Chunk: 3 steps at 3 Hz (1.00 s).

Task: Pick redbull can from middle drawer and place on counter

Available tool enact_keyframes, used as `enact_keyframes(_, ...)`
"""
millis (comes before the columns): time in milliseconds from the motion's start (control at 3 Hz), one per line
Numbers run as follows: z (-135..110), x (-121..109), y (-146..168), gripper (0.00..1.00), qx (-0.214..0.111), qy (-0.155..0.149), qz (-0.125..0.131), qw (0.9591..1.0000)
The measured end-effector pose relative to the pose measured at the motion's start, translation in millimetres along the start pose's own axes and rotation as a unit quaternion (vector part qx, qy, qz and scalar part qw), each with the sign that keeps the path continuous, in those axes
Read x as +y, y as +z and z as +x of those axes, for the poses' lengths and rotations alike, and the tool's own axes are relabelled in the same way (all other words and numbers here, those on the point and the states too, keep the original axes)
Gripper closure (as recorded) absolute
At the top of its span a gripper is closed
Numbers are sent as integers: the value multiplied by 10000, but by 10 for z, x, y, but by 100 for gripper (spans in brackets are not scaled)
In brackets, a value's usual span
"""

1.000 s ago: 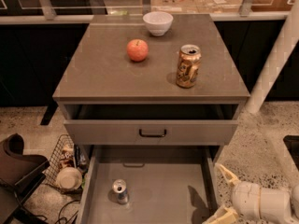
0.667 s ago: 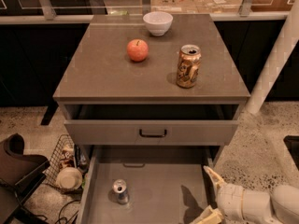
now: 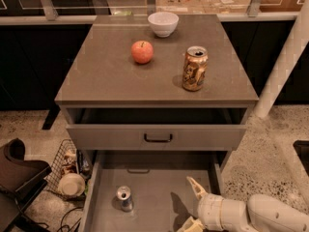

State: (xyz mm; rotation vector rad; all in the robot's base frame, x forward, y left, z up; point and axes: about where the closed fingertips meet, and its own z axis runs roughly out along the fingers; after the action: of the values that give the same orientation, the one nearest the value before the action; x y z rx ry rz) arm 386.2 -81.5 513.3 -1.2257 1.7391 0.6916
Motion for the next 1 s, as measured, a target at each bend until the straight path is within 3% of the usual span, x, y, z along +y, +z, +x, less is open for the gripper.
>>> enact_keyframes(333,-6,2,21,0,-26,5,-20,10000)
enact_keyframes(667,-34,-41,301,0,-315,30,-104,9994)
enact_keyframes(1000,-101,-114,717,0,-831,36,-255,9962)
